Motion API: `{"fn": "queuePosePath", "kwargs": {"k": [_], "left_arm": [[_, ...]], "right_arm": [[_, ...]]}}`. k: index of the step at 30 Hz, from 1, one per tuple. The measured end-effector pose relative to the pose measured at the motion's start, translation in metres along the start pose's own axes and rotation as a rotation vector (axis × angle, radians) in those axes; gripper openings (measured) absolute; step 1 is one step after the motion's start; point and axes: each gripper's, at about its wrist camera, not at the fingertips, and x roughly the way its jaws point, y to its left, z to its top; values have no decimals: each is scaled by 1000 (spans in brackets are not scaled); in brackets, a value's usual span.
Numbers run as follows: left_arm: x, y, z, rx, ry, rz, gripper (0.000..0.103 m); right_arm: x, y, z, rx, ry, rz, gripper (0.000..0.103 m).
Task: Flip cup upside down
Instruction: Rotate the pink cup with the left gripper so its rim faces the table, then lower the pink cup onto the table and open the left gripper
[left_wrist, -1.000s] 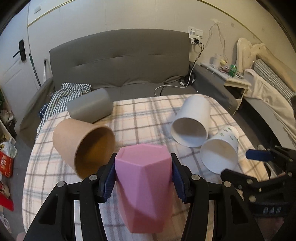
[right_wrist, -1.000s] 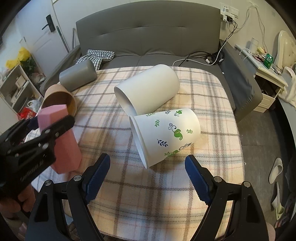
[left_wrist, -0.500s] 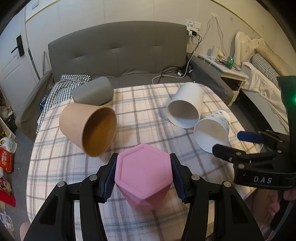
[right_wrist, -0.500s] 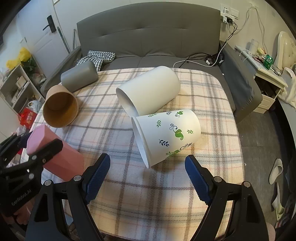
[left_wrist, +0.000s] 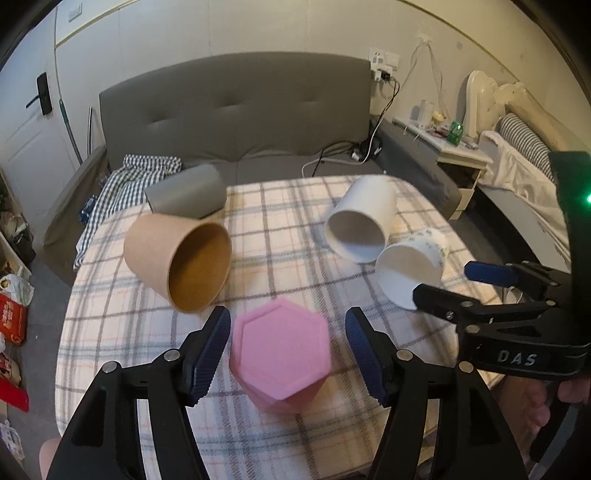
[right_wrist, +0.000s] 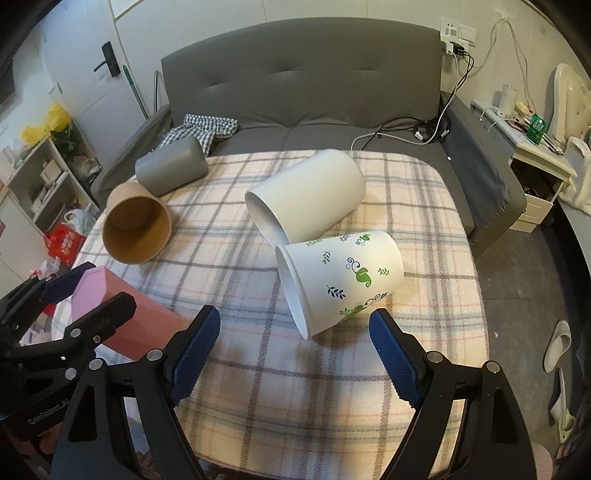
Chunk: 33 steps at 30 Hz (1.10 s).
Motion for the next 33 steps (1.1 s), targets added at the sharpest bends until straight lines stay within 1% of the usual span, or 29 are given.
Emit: {"fn": "queuePosePath", "kwargs": {"k": [3,6,9,11,12,14,17,20,23,25,26,27,29,31,33], "left_arm": [[-10,-1,4,2,-35,1,70],[-22,3,7,-4,-69,2,71],[-37,10,9,-4,-105,17,71],[-49,16,7,0,-138,34,73],[-55,21,6,-2,-153,45,76],[-66,32,1,-18,-177,54,76],[-79,48,-9,-50,-192,63,76],[-87,58,-21,-60,-203,80,76],[-93,69,-36,-92,-200,83,77],[-95,74,-43,-119,-198,82,84],[-96,75,-47,-131,-204,83,85],[-98,77,-50,-135,-213,85,86],[-100,77,-55,-128,-228,111,87],[-102,76,-60,-115,-239,130,93],[-103,78,-66,-133,-243,156,96]], "right_arm": [[-8,1,0,4,-35,-1,83],[-23,1,1,15,-107,-6,83],[-42,0,2,26,-182,-19,83],[-55,3,1,26,-228,-30,83],[-61,6,-1,22,-250,-30,83],[-74,14,-4,-2,-287,-28,83],[-89,31,-14,-61,-324,-31,83],[-101,45,-27,-86,-338,-24,83],[-107,56,-41,-81,-333,10,83],[-109,68,-52,-96,-329,13,84],[-108,73,-56,-108,-325,11,87],[-107,80,-61,-128,-321,6,94],[-106,87,-68,-151,-326,6,97],[-104,93,-72,-161,-323,6,99],[-102,94,-73,-156,-317,-5,103]]}}
